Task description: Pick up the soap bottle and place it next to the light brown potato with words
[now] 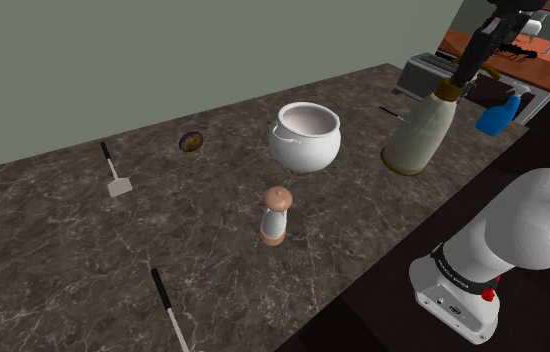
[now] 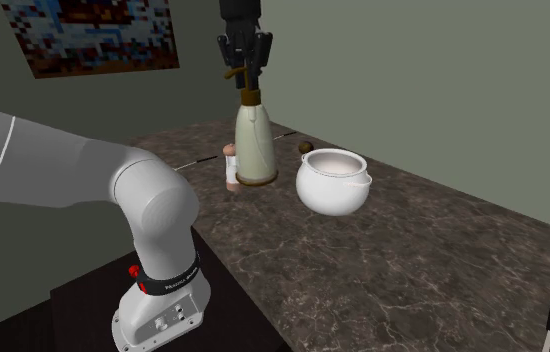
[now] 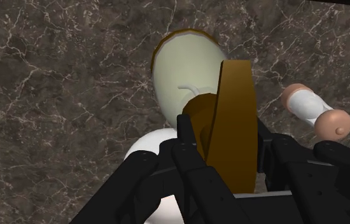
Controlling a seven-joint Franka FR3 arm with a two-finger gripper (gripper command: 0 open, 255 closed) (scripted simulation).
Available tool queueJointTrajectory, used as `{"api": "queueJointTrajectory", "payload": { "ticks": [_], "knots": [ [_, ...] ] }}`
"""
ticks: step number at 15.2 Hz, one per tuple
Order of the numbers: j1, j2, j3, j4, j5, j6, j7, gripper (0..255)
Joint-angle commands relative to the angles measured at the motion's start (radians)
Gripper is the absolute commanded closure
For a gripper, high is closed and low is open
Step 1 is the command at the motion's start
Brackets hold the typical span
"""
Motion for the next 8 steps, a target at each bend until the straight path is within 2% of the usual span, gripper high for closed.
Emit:
{"api": "queueJointTrajectory", "payload": {
  "ticks": [1, 8],
  "knots": [
    [0.000, 0.017, 0.001, 0.039, 0.001, -0.021, 0.000, 255],
    [-0.001, 0.074, 0.002, 0.171, 0.000, -0.098, -0.003, 255]
  ]
}}
